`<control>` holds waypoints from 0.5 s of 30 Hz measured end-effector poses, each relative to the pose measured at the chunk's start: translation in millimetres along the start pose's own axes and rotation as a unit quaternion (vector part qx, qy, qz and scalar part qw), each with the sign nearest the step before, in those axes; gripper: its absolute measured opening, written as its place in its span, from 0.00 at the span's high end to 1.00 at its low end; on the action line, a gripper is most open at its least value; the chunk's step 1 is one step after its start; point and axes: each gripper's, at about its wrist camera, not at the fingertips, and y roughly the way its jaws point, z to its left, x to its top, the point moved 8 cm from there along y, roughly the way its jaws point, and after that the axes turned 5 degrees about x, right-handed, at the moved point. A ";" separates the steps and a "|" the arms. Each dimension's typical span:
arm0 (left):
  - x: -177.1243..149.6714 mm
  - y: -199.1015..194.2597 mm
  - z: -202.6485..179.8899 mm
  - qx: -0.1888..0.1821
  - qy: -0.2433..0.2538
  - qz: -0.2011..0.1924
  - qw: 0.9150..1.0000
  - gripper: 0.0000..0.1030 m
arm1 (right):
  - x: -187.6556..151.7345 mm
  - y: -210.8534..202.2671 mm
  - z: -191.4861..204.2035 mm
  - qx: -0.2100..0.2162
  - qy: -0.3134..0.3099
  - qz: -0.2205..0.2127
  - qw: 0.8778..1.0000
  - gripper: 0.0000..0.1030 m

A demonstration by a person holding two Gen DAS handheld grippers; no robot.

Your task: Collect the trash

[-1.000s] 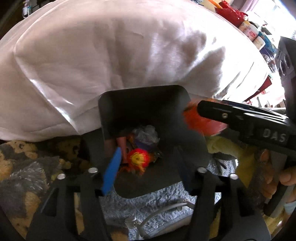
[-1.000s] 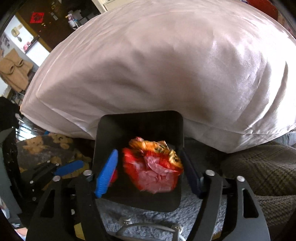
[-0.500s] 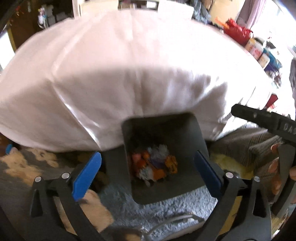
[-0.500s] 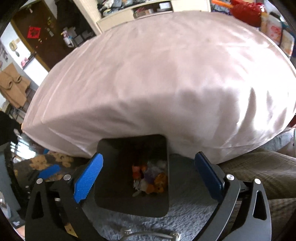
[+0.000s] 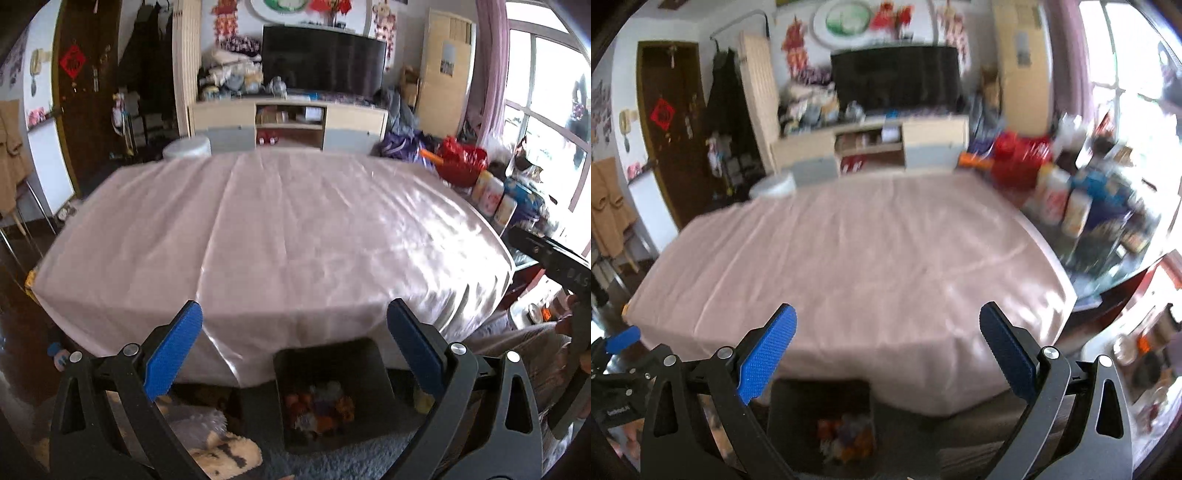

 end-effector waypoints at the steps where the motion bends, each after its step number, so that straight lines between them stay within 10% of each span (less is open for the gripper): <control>1: 4.2 -5.8 -1.1 0.000 0.002 -0.008 1.000 0.08 | 3.9 -5.8 -1.2 -0.006 -0.002 -0.009 1.000 0.03; 15: 34.1 -61.7 -21.7 0.003 0.025 -0.093 0.995 0.08 | 30.1 -56.9 2.9 -0.011 -0.010 -0.071 0.997 0.03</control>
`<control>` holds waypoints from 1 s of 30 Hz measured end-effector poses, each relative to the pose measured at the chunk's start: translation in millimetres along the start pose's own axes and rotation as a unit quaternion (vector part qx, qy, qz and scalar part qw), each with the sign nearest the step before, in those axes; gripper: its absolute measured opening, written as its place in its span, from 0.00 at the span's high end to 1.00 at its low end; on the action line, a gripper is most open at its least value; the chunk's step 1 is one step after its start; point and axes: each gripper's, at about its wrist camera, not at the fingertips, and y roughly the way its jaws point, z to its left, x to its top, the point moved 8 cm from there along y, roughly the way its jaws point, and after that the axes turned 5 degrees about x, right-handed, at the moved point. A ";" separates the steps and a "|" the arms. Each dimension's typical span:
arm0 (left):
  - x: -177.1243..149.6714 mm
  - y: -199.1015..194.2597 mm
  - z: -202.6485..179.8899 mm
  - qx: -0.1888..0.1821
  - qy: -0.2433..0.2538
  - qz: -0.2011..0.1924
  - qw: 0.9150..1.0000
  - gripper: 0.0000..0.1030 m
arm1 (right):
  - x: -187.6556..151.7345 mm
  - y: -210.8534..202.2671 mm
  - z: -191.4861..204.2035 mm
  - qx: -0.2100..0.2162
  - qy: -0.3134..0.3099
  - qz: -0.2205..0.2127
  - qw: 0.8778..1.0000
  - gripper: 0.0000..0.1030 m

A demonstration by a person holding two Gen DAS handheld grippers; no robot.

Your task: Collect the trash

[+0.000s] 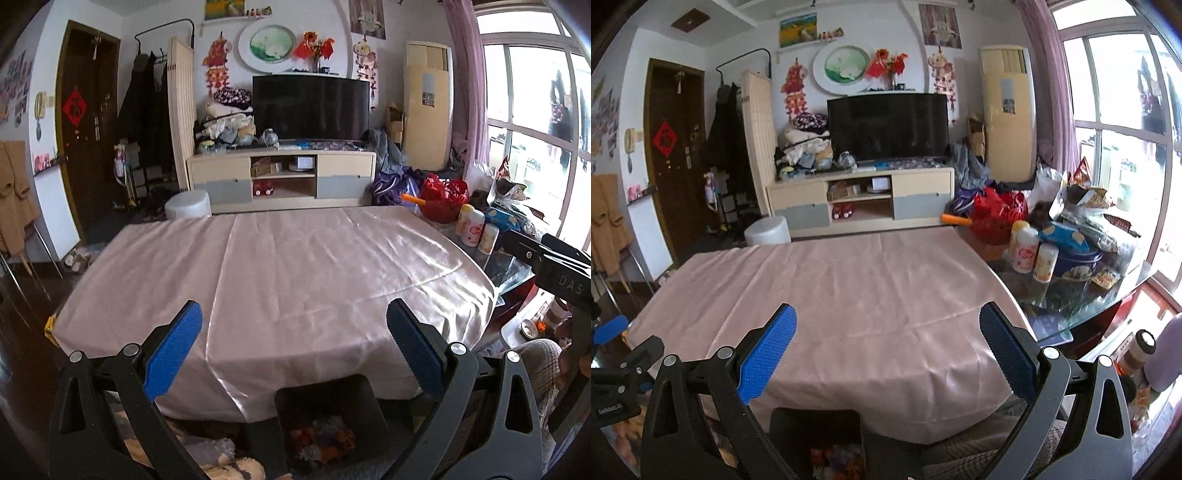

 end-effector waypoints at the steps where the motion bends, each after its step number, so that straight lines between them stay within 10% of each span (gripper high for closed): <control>1: 0.6 -1.5 -0.6 -0.002 0.000 -0.002 1.000 0.08 | 1.1 -1.6 0.2 0.001 0.001 -0.002 1.000 0.03; 30: 13.0 -13.4 0.7 -0.012 -0.005 -0.034 0.999 0.08 | 8.4 -5.9 13.0 0.008 -0.011 -0.020 1.000 0.03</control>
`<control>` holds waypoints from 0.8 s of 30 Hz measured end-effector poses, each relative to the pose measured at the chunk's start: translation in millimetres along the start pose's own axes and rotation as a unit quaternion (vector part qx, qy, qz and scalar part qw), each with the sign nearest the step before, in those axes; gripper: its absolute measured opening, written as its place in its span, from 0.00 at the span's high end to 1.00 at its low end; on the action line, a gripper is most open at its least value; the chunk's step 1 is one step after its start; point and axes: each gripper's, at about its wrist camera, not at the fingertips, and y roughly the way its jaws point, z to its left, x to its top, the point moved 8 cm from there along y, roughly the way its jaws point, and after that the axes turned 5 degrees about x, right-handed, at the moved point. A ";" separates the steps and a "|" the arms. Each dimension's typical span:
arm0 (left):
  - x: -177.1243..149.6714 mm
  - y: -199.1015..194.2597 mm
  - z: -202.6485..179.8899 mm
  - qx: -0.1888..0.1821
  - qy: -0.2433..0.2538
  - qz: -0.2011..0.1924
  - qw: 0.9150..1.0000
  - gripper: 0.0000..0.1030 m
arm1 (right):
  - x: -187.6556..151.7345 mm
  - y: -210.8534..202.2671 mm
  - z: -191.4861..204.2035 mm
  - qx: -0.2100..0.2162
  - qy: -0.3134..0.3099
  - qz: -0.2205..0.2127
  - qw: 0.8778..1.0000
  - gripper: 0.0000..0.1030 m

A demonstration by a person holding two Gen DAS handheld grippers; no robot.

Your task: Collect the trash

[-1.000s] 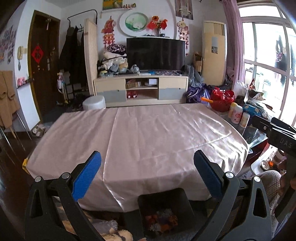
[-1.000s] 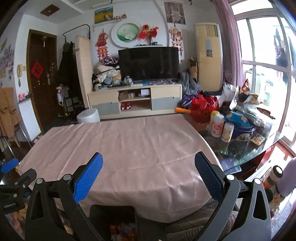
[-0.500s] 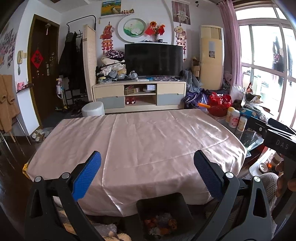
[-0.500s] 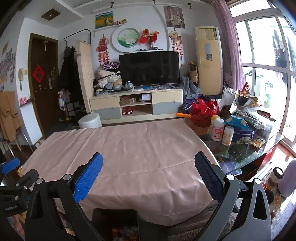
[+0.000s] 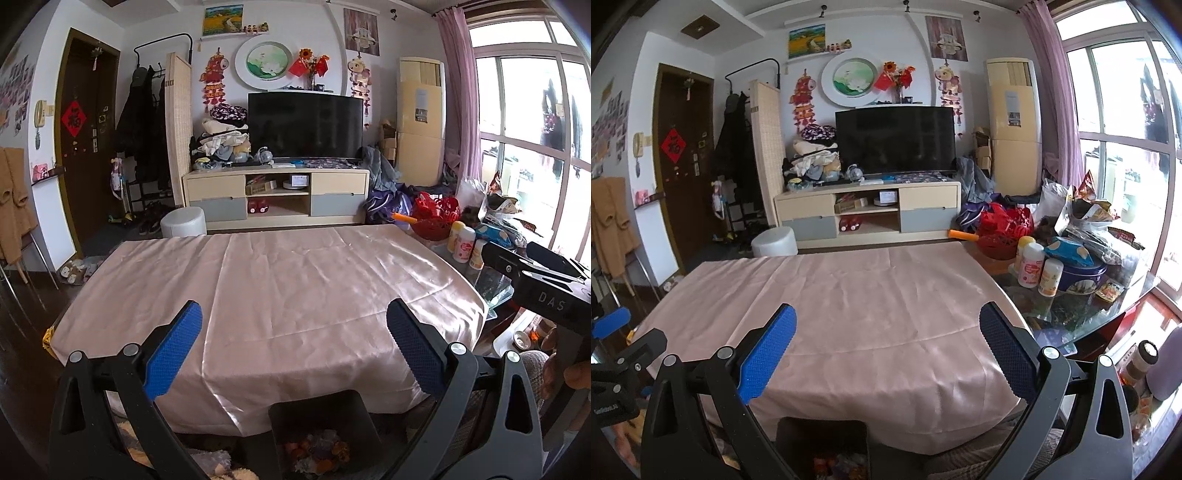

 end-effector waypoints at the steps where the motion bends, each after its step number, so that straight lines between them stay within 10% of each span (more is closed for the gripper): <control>1: 0.4 -0.1 0.4 0.000 -0.001 -0.001 1.000 0.08 | -0.3 0.0 0.2 -0.001 0.000 0.000 1.000 0.03; 24: -4.9 1.7 -0.5 0.000 -0.007 0.002 1.000 0.08 | -5.6 0.3 2.3 0.005 0.011 0.006 1.000 0.03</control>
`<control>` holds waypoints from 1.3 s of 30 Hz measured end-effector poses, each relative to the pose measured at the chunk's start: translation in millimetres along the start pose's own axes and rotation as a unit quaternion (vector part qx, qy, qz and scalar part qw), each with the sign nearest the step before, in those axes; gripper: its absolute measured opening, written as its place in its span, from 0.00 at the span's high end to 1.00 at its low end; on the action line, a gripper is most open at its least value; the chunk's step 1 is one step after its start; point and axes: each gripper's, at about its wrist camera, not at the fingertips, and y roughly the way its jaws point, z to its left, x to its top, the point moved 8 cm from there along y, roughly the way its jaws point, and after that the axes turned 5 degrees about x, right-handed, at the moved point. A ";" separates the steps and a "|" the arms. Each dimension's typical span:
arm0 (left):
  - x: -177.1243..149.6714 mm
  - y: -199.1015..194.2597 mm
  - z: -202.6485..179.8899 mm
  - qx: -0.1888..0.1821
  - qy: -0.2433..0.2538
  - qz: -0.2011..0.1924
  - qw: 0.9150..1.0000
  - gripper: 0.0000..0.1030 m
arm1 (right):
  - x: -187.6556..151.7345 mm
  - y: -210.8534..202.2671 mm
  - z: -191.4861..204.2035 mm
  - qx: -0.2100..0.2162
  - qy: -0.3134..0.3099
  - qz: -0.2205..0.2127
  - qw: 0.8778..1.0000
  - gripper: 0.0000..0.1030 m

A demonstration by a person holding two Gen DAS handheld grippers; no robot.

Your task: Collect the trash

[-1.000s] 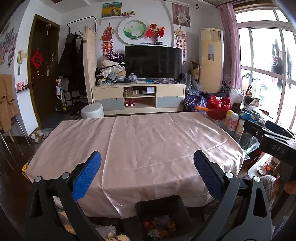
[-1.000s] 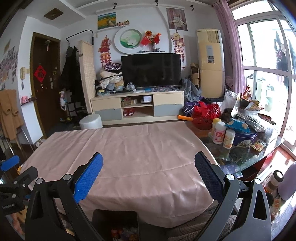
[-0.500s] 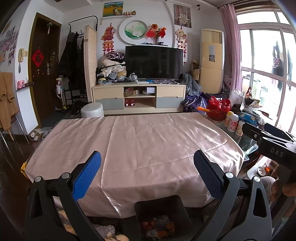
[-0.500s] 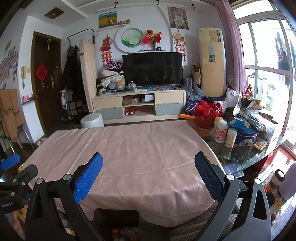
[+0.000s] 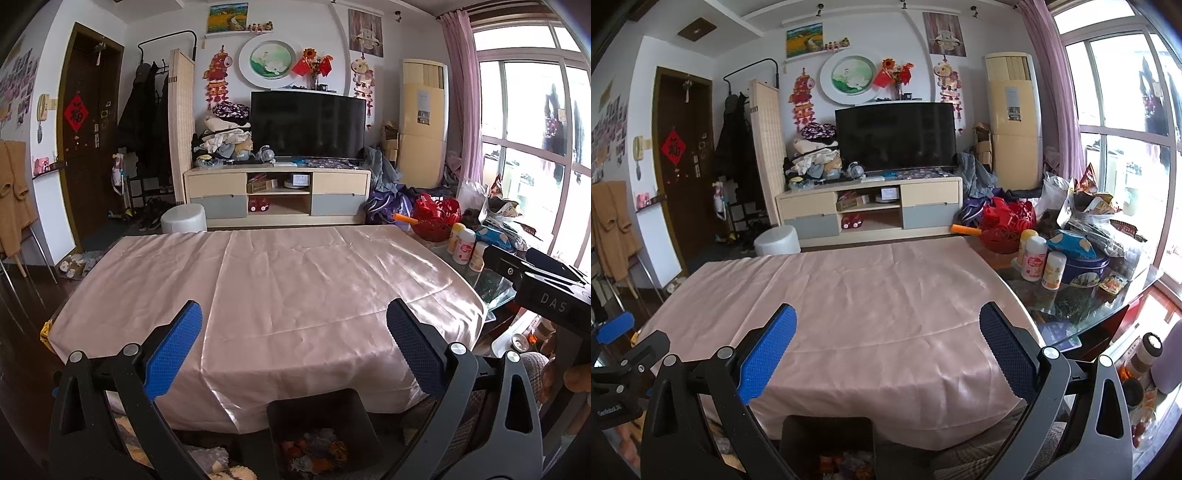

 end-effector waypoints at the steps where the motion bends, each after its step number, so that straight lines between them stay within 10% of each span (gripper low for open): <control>1: 1.1 -0.5 -0.1 0.000 0.000 -0.001 1.000 0.08 | -0.1 0.0 0.4 0.001 0.001 0.001 1.000 0.03; 39: 3.4 -9.4 -3.9 0.002 -0.004 -0.009 1.000 0.08 | -2.8 -2.9 5.7 0.002 0.003 0.004 1.000 0.03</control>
